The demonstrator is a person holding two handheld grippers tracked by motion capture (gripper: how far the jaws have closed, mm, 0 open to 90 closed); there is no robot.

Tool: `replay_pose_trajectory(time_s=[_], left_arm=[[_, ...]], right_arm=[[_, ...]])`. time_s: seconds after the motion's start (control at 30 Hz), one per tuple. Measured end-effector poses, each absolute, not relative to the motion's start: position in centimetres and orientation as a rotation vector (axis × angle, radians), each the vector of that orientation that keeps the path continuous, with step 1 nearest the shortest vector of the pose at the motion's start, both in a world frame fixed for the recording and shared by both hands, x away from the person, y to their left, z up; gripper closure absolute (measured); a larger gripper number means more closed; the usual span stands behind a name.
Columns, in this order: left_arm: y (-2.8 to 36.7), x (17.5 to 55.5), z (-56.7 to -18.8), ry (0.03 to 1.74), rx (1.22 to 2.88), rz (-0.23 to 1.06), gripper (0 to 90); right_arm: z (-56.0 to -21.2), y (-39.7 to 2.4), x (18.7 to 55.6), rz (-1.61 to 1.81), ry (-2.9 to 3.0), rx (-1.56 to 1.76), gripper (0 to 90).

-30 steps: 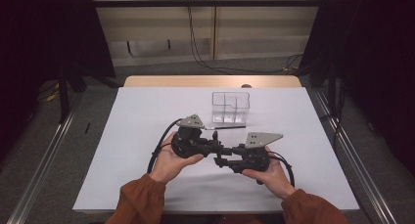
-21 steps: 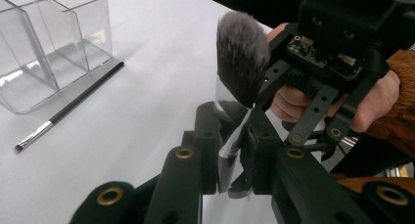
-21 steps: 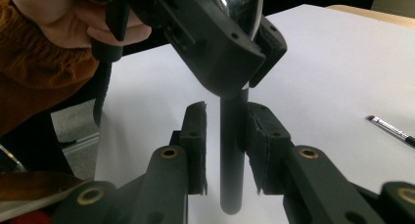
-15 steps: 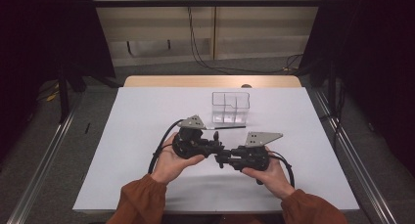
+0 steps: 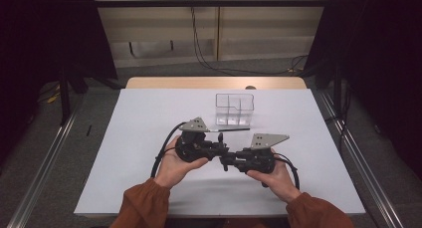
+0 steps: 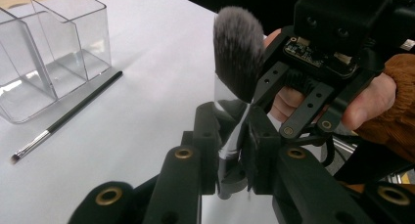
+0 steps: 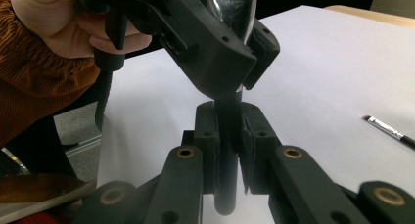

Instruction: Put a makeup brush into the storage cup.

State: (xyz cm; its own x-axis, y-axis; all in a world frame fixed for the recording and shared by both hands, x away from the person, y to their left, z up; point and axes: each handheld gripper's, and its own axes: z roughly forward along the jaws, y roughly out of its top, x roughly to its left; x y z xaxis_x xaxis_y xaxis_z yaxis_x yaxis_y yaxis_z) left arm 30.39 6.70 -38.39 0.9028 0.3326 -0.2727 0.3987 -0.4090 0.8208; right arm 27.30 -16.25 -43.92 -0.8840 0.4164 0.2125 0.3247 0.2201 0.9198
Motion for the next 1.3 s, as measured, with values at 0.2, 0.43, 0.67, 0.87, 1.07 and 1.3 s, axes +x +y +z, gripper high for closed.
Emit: replay_pose_trajectory(time_s=[0.2, 0.43, 0.67, 0.87, 1.07, 1.3], left_arm=[[6.8, 30.4, -38.5, 0.539, 1.996, -0.055, 68.6], [7.2, 30.2, -38.5, 0.555, 1.961, 0.007, 52.9], [7.7, 30.2, -38.8, 0.573, 1.941, 0.049, 36.9], [8.6, 30.4, -39.1, 0.607, 1.929, 0.101, 22.7], [9.5, 30.3, -39.3, 0.627, 1.922, 0.155, 14.3], [10.1, 30.4, -39.7, 0.607, 1.895, 0.176, 7.8]], right_arm=[[-44.0, -16.4, 27.4, 1.761, 2.385, 0.745, 79.6], [-43.9, -16.7, 27.5, 1.757, 2.362, 0.763, 79.6], [-43.9, -17.0, 27.5, 1.751, 2.35, 0.771, 79.6], [-43.9, -17.2, 27.5, 1.768, 2.34, 0.774, 79.6], [-43.8, -17.4, 27.5, 1.763, 2.333, 0.778, 79.6], [-43.8, -17.7, 27.5, 1.764, 2.321, 0.788, 79.6]])
